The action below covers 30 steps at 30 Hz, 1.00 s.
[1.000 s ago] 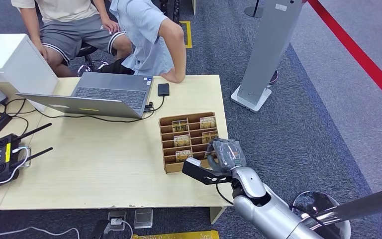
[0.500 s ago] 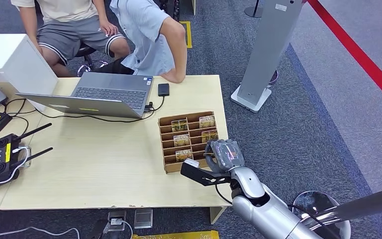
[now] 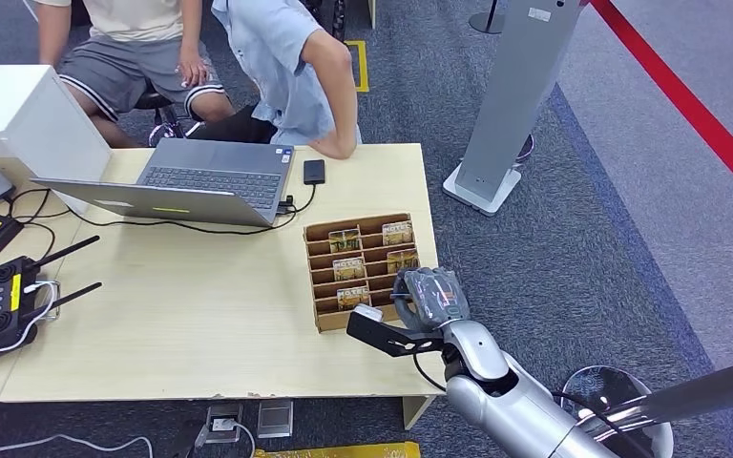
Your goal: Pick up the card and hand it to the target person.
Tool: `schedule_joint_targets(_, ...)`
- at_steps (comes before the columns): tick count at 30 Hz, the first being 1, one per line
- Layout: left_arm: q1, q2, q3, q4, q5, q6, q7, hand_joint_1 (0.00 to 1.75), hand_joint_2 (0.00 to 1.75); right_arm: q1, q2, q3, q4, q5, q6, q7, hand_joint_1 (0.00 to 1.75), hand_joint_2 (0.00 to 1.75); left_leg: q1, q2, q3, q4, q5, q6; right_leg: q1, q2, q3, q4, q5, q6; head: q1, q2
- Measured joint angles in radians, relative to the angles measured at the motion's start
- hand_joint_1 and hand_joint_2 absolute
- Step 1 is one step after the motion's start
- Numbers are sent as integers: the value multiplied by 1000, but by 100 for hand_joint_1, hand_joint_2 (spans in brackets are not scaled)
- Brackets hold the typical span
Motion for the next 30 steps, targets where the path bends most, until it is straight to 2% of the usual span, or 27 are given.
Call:
schedule_joint_targets(3, 0, 2, 0, 0, 6, 2, 2, 0, 175, 0, -1, -1, -5, -12, 12, 8, 134, 175, 0, 0, 0, 0, 0, 0, 0, 0, 0, 0, 0, 0, -1, 0)
schedule_joint_targets(8, 4, 7, -1, 0, 23, 9, 4, 0, 175, -1, -17, -19, -64, -112, 101, 62, 134, 175, 0, 0, 0, 0, 0, 0, 0, 0, 0, 0, 0, 0, -1, 0)
schedule_joint_targets(13, 13, 14, -1, 0, 47, 12, -2, 0, 175, -10, -56, -47, -196, -245, 181, 99, 134, 175, 0, 0, 0, 0, 0, 0, 0, 0, 0, 0, 0, 0, 0, 0)
schedule_joint_targets(18, 22, 17, -1, 0, 65, 16, -11, 0, 175, -36, -94, -67, -353, -307, 220, 120, 134, 175, 0, 0, 0, 0, 0, 0, 0, 0, 0, 0, 0, 0, 0, 0)
schedule_joint_targets(24, 29, 17, -1, 0, 75, 18, -17, 0, 175, -57, -111, -70, -478, -311, 205, 97, 134, 175, 0, 0, 0, 0, 0, 0, 0, 0, 0, 0, 0, 0, -1, 0)
schedule_joint_targets(30, 26, 16, -13, 0, 76, 17, -21, 0, 175, -75, -108, -64, -515, -290, 93, -25, 134, 175, 0, 0, -1, 0, 0, 0, 0, 0, 0, 0, 0, 0, 0, 0)
